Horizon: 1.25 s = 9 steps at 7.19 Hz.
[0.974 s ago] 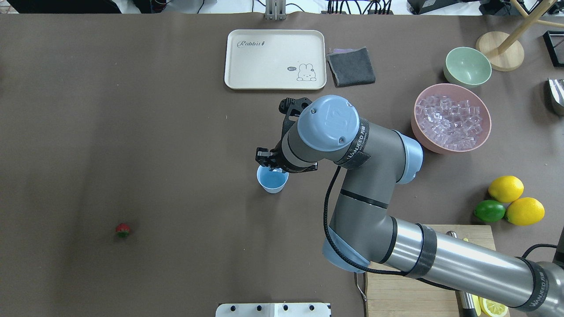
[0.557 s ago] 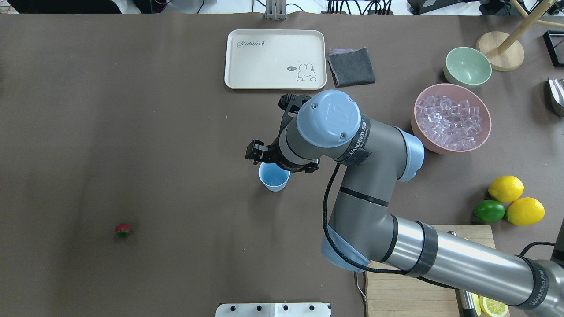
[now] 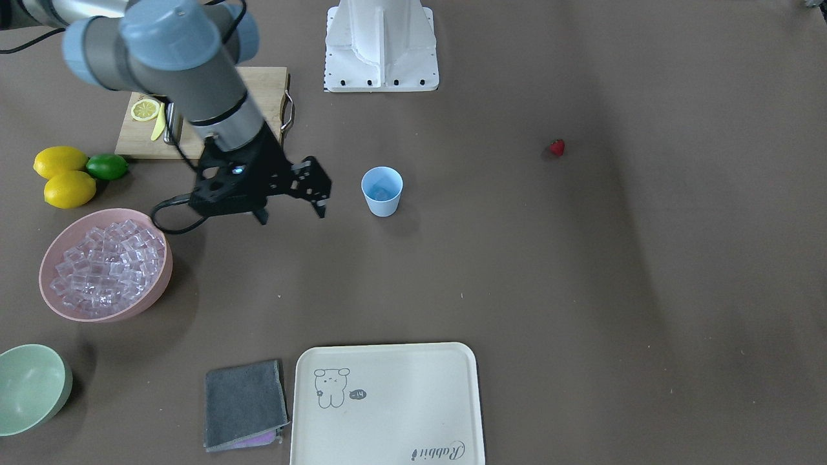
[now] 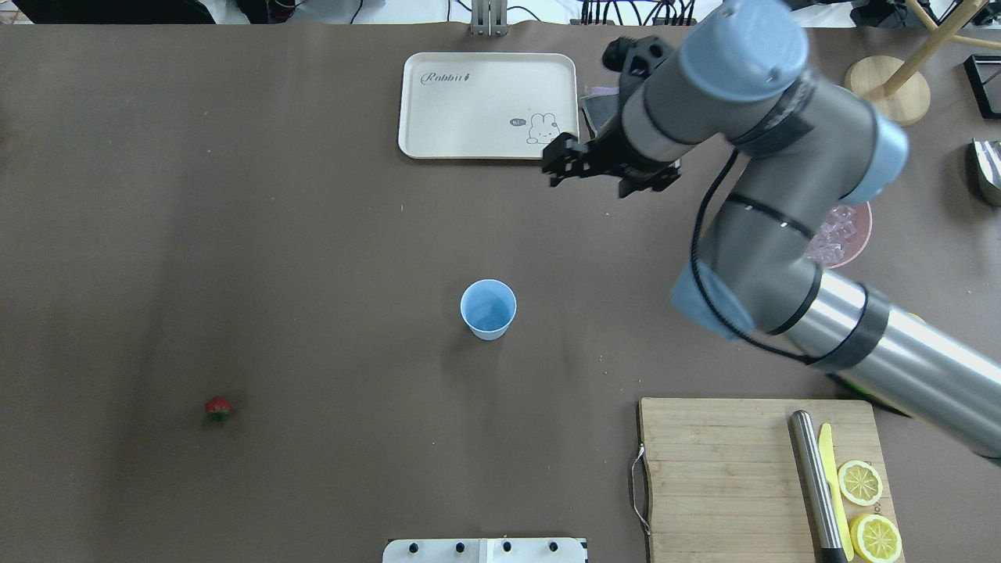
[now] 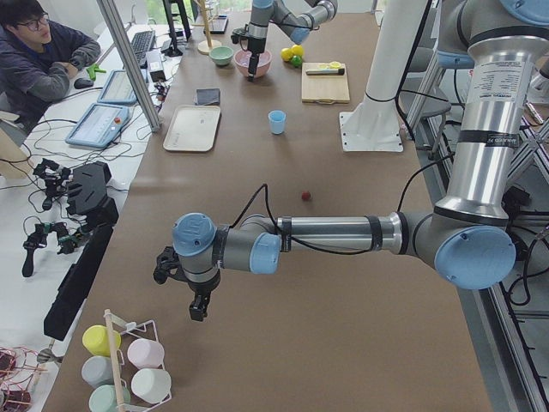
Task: Put ice and strawberries in cup
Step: 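Move the right gripper back over the pink ice bowl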
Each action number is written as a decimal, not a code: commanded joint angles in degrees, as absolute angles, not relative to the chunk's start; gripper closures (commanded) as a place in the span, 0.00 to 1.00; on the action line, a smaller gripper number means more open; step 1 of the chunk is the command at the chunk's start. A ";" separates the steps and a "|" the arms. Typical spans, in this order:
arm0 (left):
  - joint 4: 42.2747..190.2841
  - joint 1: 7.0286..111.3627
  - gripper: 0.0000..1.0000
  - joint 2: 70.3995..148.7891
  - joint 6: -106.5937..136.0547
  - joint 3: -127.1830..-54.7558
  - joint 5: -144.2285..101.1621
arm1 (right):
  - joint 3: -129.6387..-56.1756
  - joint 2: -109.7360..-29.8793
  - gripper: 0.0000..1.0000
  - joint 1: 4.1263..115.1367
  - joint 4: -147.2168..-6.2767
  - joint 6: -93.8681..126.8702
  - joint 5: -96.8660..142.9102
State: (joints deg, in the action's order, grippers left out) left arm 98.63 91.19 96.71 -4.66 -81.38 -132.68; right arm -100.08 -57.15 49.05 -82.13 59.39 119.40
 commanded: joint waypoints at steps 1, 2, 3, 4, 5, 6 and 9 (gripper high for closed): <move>98.70 90.88 0.02 96.94 -4.66 -81.39 -132.71 | -97.83 -64.57 0.01 61.57 -88.30 35.07 126.29; 98.88 90.27 0.02 97.20 -4.57 -81.39 -132.63 | -95.82 -66.69 0.01 63.35 -87.98 27.93 126.21; 99.31 90.09 0.02 97.29 -4.57 -81.30 -132.63 | -93.19 -66.80 0.02 63.63 -87.89 26.82 126.30; 99.32 90.09 0.02 97.47 -4.57 -81.04 -132.63 | -90.29 -66.45 0.08 62.94 -87.80 26.46 126.21; 99.32 90.09 0.02 97.82 -4.57 -80.60 -132.63 | -88.78 -66.79 0.10 62.15 -87.89 26.46 126.21; 99.40 90.09 0.02 97.82 -4.57 -80.51 -132.63 | -88.60 -66.97 0.10 61.01 -87.98 26.89 126.38; 99.40 90.09 0.02 98.00 -4.57 -80.51 -132.63 | -88.33 -67.67 0.10 58.20 -87.89 28.38 129.11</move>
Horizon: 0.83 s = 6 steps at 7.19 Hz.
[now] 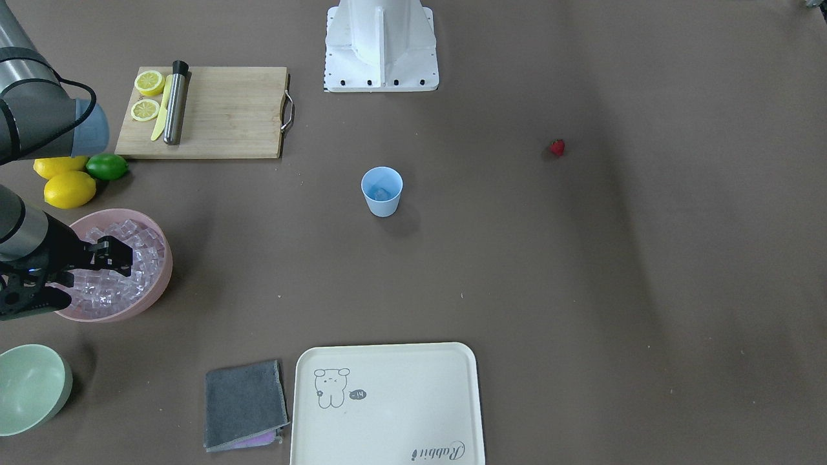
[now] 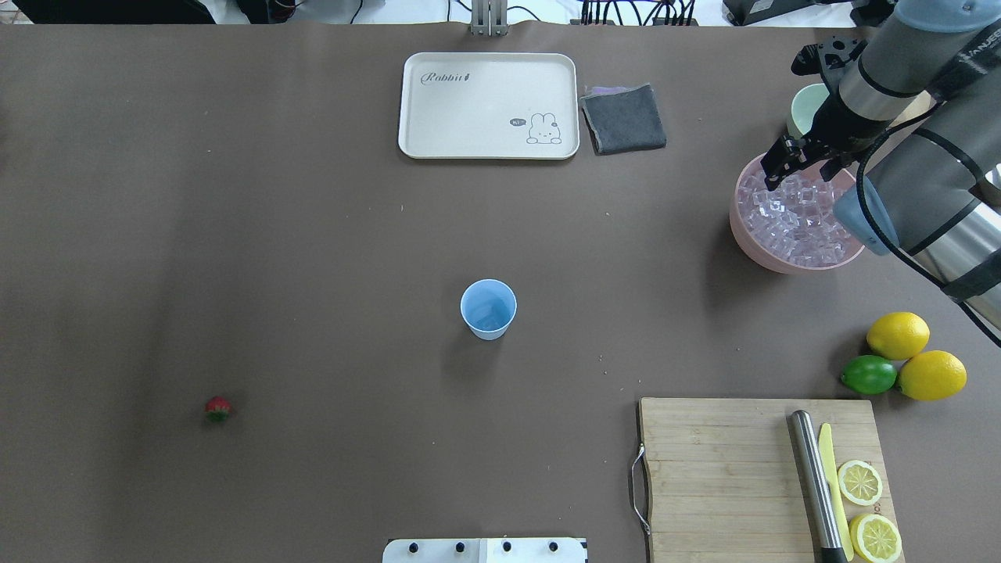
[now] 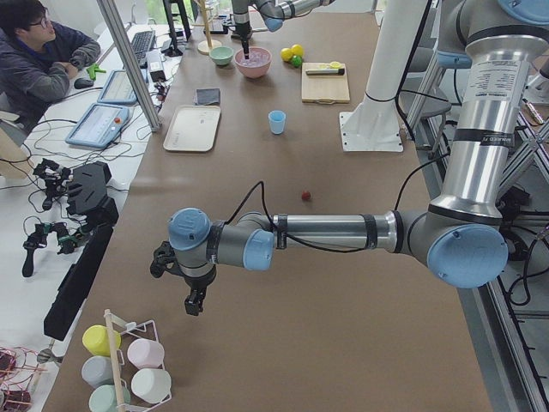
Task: Put ice and strawberries in cup
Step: 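Move the right gripper back over the pink ice bowl, then lower the right gripper into the ice and grasp another cube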
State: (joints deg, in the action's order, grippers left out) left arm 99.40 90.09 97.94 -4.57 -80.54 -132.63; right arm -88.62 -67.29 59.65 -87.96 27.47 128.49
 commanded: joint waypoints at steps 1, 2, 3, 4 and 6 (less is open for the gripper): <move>99.40 90.09 0.02 98.00 -4.57 -80.51 -132.63 | -87.63 -67.76 0.12 57.66 -87.98 28.48 129.02; 99.40 90.09 0.02 98.00 -4.57 -80.51 -132.63 | -86.67 -67.85 0.15 57.57 -87.89 28.39 128.94; 99.40 90.09 0.02 98.00 -4.57 -80.59 -132.63 | -85.96 -67.76 0.15 57.39 -87.89 28.04 128.76; 99.40 90.09 0.02 98.09 -4.57 -80.60 -132.63 | -85.52 -67.68 0.15 57.31 -87.89 28.04 128.67; 99.40 90.09 0.02 98.17 -4.57 -80.60 -132.63 | -85.34 -67.59 0.15 57.13 -87.89 28.39 128.67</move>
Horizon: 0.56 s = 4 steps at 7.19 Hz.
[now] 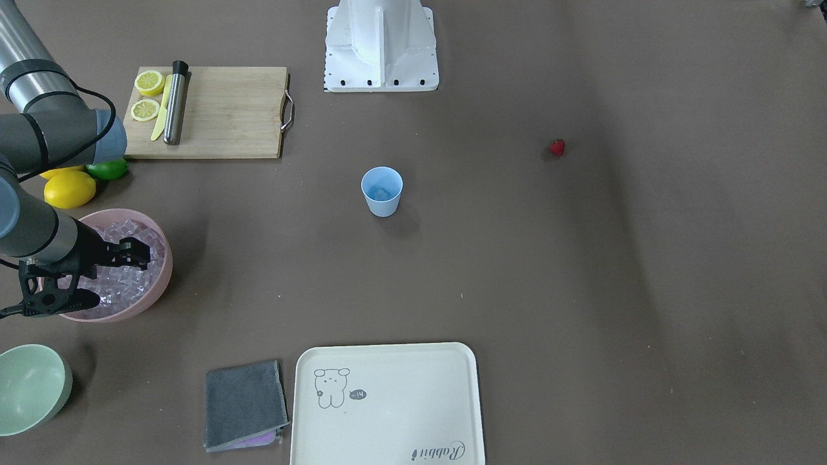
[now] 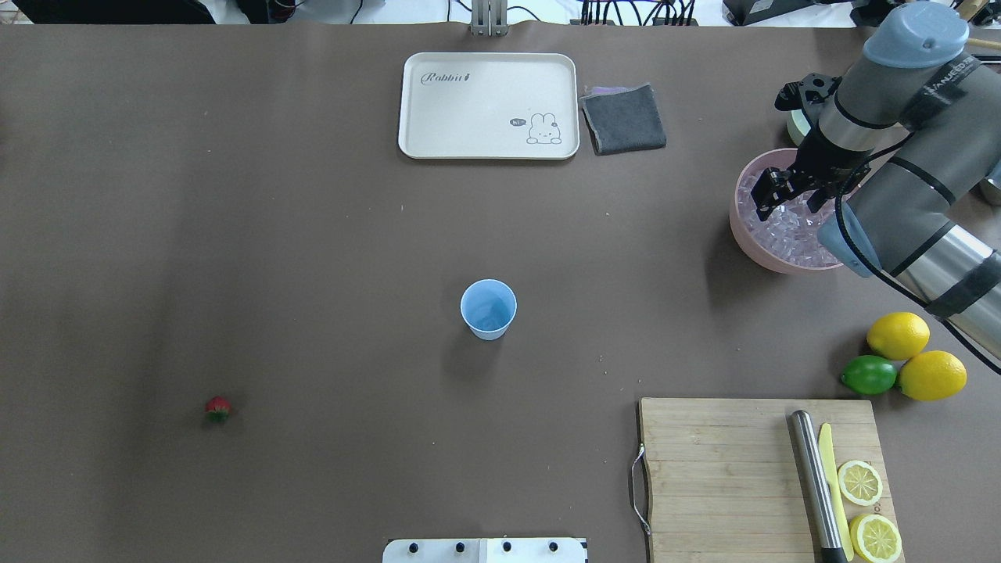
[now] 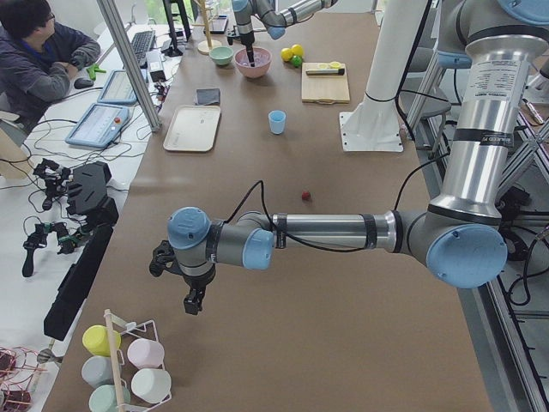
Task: Put ice and strawberries in cup
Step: 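Lower the right gripper into the ice and grasp another cube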
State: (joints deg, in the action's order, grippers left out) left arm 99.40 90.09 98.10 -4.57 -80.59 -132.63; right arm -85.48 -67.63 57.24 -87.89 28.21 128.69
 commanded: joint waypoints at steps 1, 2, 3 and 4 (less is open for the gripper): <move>99.40 90.09 0.02 98.70 -4.57 -80.16 -132.63 | -85.34 -67.59 0.15 56.95 -87.89 28.39 128.67; 99.40 90.09 0.02 98.96 -4.57 -79.98 -132.63 | -85.34 -67.50 0.15 56.95 -87.89 28.48 128.67; 99.40 90.09 0.02 99.14 -4.66 -79.55 -132.63 | -85.34 -67.15 0.18 56.69 -87.89 29.09 128.67; 99.49 90.09 0.02 99.05 -4.66 -79.54 -132.63 | -85.34 -67.15 0.21 56.52 -87.89 29.35 128.67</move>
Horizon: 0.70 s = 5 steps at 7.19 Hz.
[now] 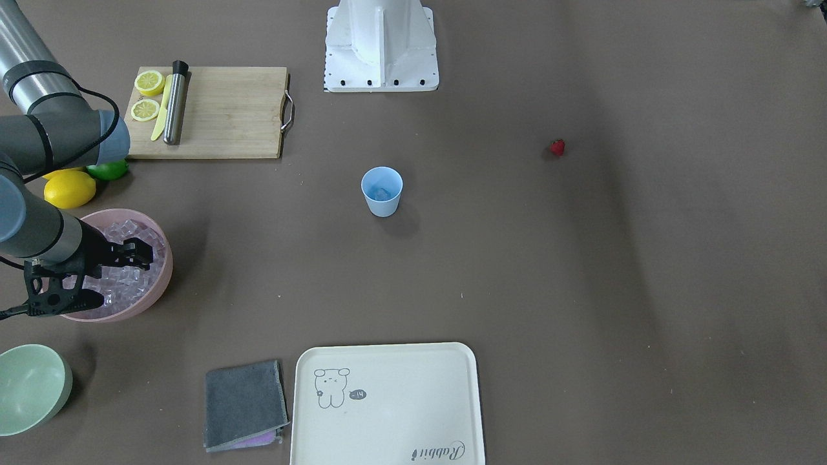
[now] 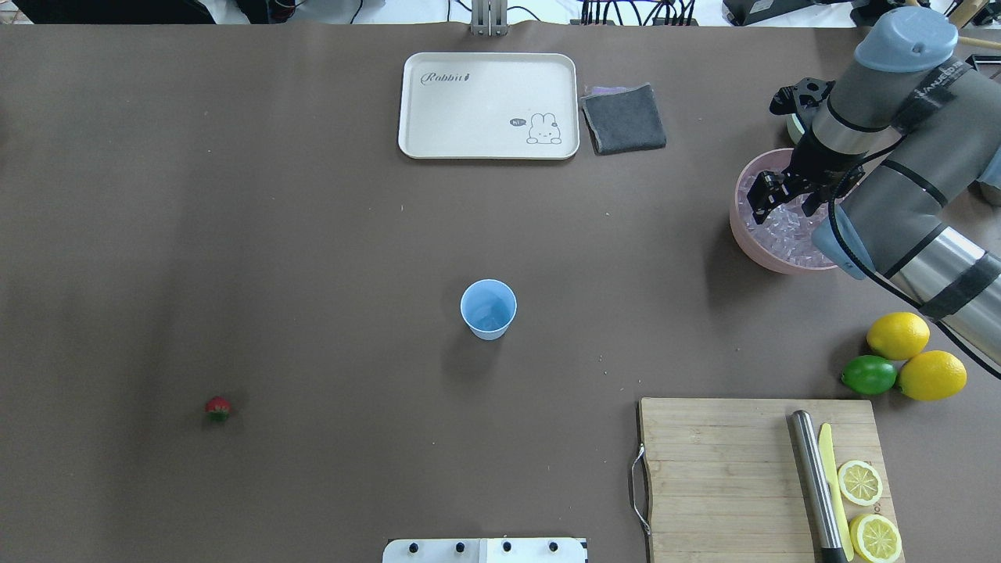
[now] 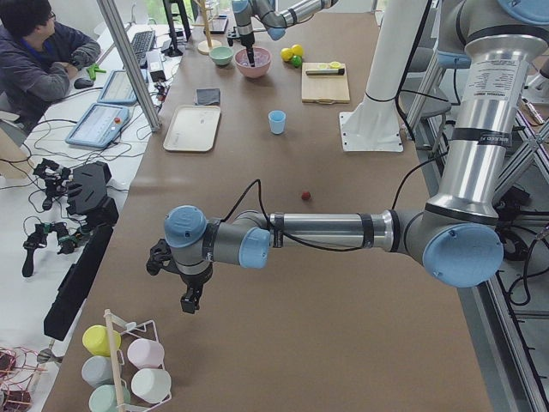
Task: Put ice and strawberries in cup
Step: 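Lower the right gripper into the ice and grasp another cube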
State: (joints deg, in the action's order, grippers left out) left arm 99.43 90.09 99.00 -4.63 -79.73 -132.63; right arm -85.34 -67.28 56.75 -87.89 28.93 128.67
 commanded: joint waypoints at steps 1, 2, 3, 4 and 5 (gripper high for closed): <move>99.49 90.09 0.02 99.14 -4.66 -79.54 -132.63 | -85.34 -67.24 0.21 56.51 -87.89 29.27 128.67; 99.49 90.09 0.02 99.14 -4.66 -79.54 -132.63 | -85.34 -67.50 0.21 56.34 -87.89 29.18 128.67; 99.49 90.09 0.02 99.14 -4.66 -79.54 -132.63 | -85.34 -67.59 0.20 56.34 -87.89 29.09 128.67; 99.49 90.09 0.02 99.14 -4.66 -79.54 -132.63 | -85.25 -67.67 0.17 56.34 -87.89 29.00 128.58; 99.49 90.09 0.02 99.14 -4.66 -79.63 -132.63 | -84.99 -67.68 0.18 56.16 -87.89 29.09 128.58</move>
State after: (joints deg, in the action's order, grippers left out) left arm 99.49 90.09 99.14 -4.66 -79.56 -132.63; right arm -85.22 -67.62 56.30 -87.89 29.07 128.62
